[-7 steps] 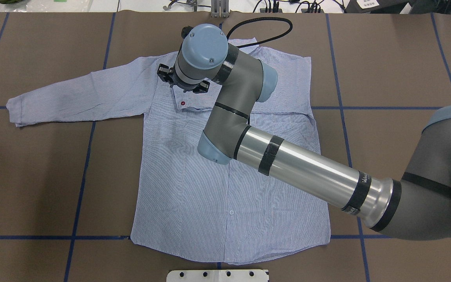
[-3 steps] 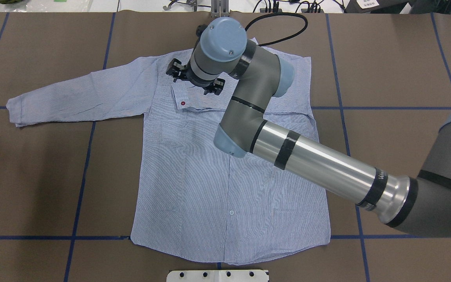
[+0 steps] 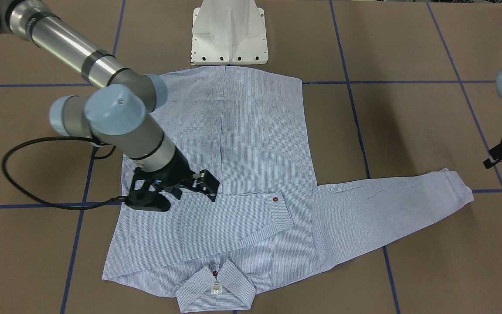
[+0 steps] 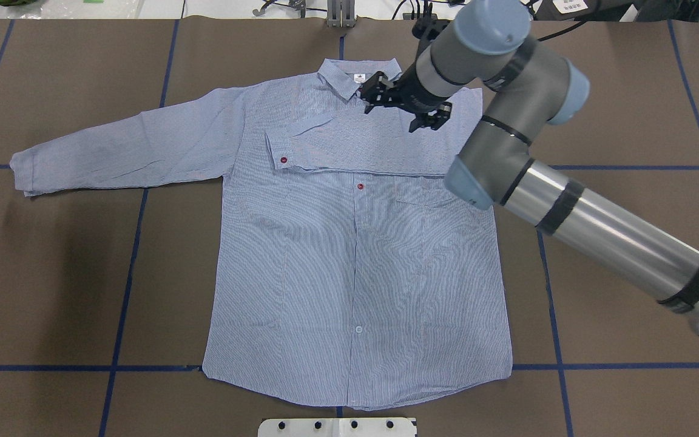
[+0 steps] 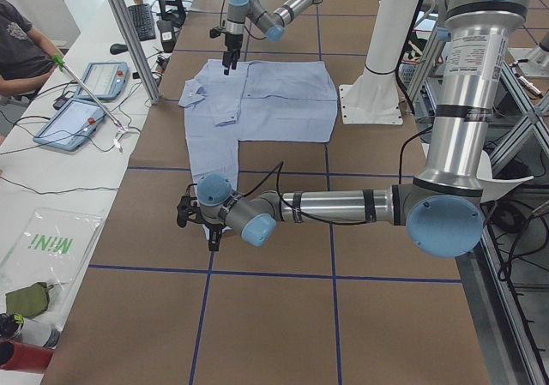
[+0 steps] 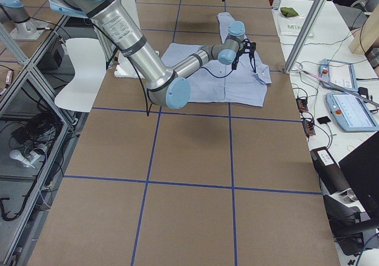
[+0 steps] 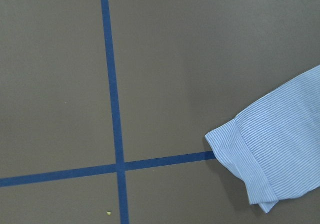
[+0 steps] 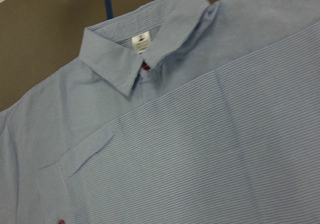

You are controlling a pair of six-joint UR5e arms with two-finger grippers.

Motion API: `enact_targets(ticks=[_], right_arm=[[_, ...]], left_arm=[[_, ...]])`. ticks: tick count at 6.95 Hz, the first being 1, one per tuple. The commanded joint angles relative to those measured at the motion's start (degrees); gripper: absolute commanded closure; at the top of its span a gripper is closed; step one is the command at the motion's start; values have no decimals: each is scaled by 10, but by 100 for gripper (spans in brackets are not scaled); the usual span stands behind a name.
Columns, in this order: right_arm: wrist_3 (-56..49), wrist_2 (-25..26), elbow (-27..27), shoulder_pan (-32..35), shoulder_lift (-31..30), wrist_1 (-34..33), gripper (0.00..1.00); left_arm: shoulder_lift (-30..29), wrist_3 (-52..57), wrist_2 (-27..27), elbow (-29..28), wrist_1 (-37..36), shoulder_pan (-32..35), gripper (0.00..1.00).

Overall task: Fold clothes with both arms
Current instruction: 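Release the sleeve with the right gripper while the left gripper grasps the other cuff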

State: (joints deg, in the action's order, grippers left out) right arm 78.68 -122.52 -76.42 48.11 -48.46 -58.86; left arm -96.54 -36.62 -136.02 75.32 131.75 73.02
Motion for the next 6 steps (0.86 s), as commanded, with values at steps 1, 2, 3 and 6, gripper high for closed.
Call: enact_targets(ticks=[1,2,3,6], right_arm=[[-87,-56,-41,65,-80,0,0],[-98,-55,-41,67,-88,0,0],[-99,-57,-43,70,-88,0,0],[-99,-56,-50,73,-105,4,0]], left_arm=[[-3,-69,1,-54,95,-48,20],[-3,-106,1,-57,123,-64,24],[-4,-115,2,-58,125,-72,29],[-8,-115,3,-61,126,-77,39]])
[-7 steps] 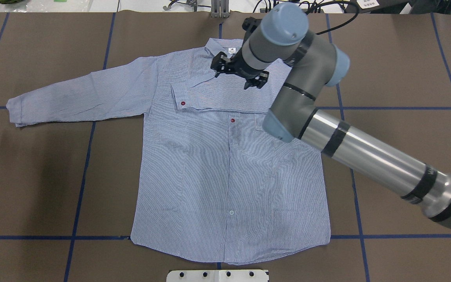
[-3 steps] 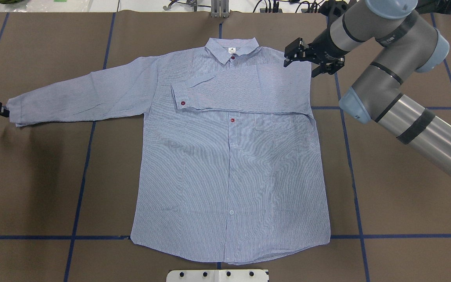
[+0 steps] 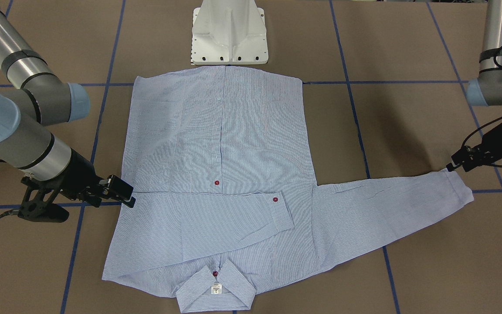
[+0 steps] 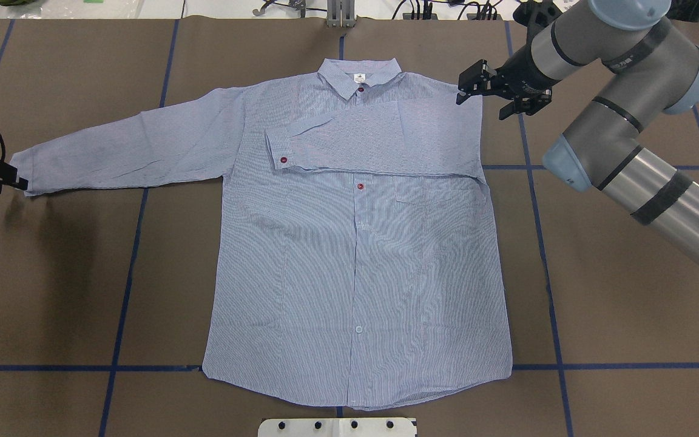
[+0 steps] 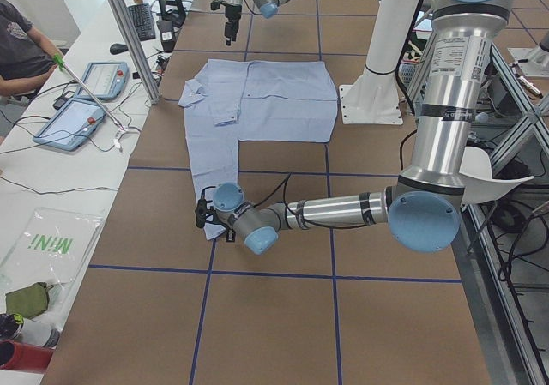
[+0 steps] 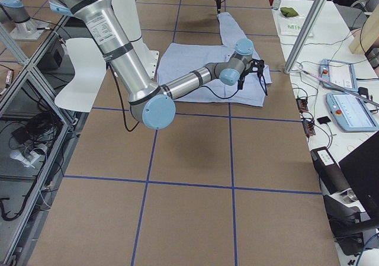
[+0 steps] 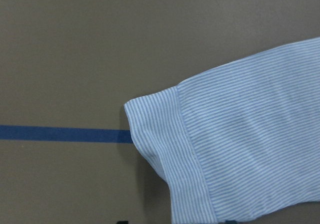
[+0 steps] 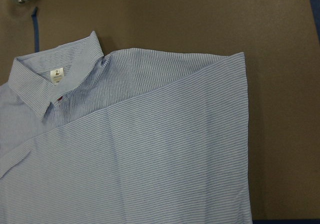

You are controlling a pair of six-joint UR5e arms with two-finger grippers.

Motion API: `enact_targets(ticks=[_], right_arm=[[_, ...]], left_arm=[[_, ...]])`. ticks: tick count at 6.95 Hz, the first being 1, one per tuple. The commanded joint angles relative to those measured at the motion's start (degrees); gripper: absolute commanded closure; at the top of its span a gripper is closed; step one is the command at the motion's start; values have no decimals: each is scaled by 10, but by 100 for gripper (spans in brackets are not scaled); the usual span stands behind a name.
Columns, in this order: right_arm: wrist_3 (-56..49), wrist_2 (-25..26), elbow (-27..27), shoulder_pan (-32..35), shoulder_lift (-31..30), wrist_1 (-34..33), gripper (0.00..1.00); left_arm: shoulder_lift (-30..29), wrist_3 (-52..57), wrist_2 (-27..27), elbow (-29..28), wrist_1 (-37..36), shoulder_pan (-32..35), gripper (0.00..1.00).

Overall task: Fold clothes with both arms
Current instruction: 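Release the sleeve with the right gripper while the left gripper grasps the other cuff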

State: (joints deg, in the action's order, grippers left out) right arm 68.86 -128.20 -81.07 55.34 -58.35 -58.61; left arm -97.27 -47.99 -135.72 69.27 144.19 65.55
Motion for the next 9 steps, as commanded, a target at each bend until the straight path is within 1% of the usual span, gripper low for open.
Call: enact_targets(ticks=[1,3,4,5,6,8,9], right_arm=[[0,1,-14,2,-13,2,0],[0,2,-20,3,-19,2,0],[0,3,-20,3,-19,2,0],[0,4,-20,3,-20,2,0],[0,12,-19,-3,-23,2,0],[0,15,-21,-8,-23,3,0],[0,12,-24,-7,-25,3,0]], left_arm=[[-12,0,1,-8,1,-2,39],[-26,3,1,-22,1,-2,41],[-26,4,2,-25,1,-2,48],[-26,4,2,-27,2,-2,64],[-25,4,1,-27,2,-2,100],[-23,4,-4,-13,2,0,100],[-27,-15,-4,25,-7,0,100]])
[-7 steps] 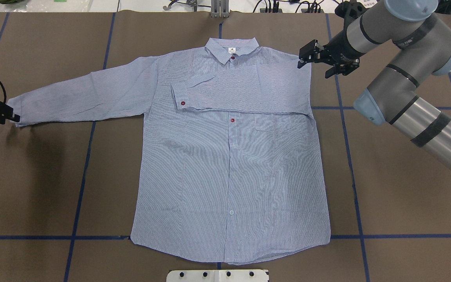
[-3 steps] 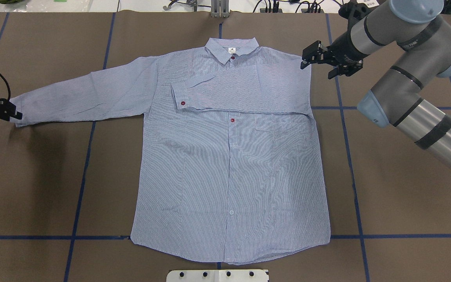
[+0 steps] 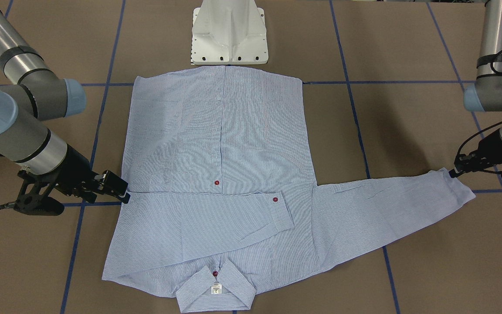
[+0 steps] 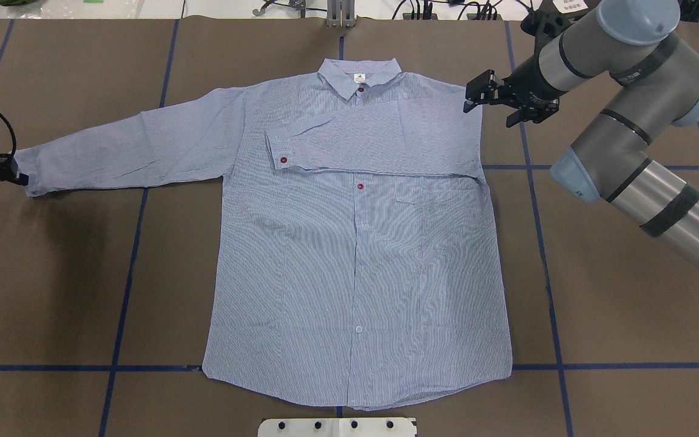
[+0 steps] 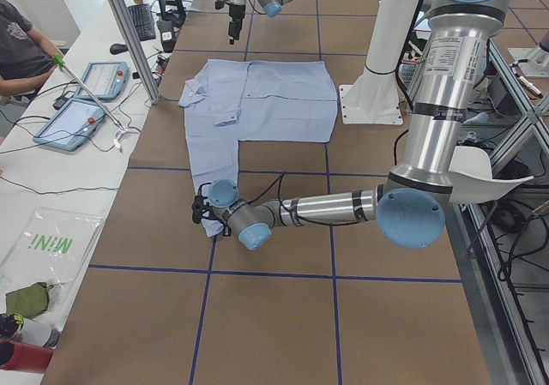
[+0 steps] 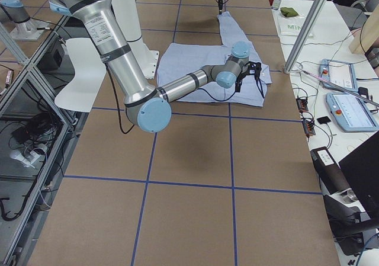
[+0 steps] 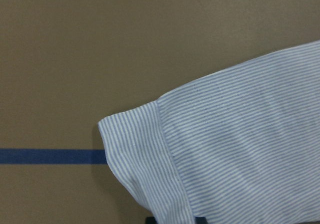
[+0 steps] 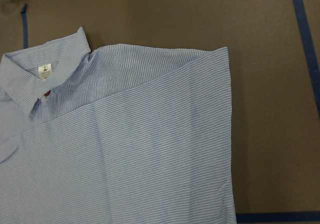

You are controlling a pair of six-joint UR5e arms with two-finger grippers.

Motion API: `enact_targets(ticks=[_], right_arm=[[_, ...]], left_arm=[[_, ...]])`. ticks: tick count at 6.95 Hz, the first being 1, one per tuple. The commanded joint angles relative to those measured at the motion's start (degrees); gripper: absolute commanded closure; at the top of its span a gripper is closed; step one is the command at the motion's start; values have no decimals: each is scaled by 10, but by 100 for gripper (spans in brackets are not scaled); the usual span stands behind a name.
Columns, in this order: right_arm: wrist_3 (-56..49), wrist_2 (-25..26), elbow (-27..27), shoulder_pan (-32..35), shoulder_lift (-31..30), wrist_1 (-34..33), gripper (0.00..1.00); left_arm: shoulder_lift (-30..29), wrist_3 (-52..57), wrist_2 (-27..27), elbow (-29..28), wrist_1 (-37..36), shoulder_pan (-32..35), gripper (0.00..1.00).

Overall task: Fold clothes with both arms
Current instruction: 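Carry the cuff with the left gripper across the shirt over the folded sleeve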

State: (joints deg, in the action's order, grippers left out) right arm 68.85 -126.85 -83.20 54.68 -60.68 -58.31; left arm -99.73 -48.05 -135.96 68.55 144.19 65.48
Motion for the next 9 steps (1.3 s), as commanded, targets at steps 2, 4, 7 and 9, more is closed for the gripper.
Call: enact_targets(ticks=[2,4,7,9], right_arm=[[-3,-14,-18,25,-23,0,0],[-64,-32,-17,54,-47,0,0],[-145,-65,-11,100,-74,-3,0],[-146,-60,-9,99,-76,-3,0]], left_arm=[[-88,-182,2,67,-15,-1,100],[-195,-318,16,65,-40,-53,100],[-375,-494,168,53,-142,-186,100],[-510,-525,241,-50,-165,-238,100]])
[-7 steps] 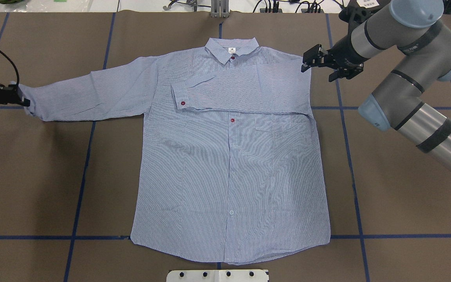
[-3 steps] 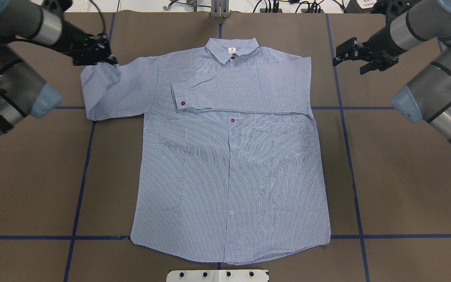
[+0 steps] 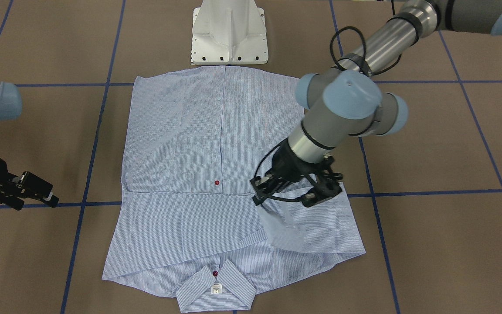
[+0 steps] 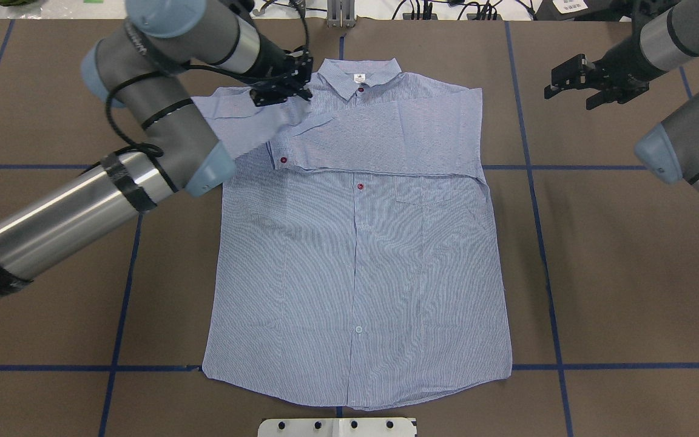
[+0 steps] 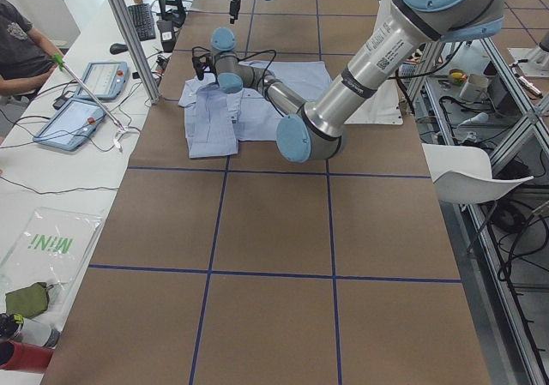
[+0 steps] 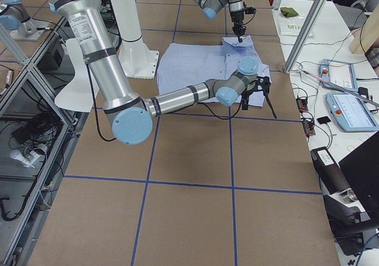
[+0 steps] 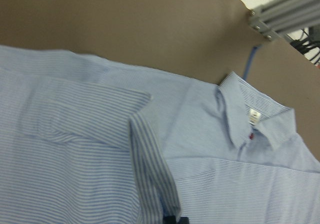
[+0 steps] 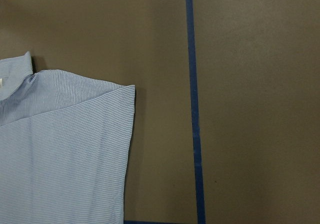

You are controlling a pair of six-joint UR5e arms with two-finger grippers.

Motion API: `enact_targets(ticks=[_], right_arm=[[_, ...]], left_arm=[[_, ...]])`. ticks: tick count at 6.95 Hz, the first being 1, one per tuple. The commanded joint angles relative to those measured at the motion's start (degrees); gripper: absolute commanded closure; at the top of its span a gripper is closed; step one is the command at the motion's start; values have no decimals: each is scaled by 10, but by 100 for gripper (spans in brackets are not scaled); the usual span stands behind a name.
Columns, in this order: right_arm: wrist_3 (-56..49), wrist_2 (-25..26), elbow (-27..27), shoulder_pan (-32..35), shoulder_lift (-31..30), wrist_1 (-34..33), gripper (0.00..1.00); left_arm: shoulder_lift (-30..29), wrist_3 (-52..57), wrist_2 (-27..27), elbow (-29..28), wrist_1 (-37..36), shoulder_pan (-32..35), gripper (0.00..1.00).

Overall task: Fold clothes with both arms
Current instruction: 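Carry the cuff with the left gripper across the shirt over the folded sleeve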

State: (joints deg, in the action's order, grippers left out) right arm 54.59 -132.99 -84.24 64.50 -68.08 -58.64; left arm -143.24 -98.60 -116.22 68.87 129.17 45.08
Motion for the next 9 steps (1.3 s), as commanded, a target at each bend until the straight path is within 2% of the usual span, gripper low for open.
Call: enact_targets(ticks=[1,5,7,8,9], right_arm=[[-4,3,0,1,-4,1,0],[-3,5,0,0,-7,5,0],[-4,2,0,0,-15,5,0],[-4,4,0,0,-15,5,0],[-4,3,1,0,-17,5,0]], left_arm=[[-85,-19,73,-57,-14,-52,100],[-97,-13,146,-65,-9,-120,100],[-100,-12,160,-71,-7,-134,100],[-116,-12,179,-96,-7,-145,96],[-125,-12,192,-102,-7,-150,66]])
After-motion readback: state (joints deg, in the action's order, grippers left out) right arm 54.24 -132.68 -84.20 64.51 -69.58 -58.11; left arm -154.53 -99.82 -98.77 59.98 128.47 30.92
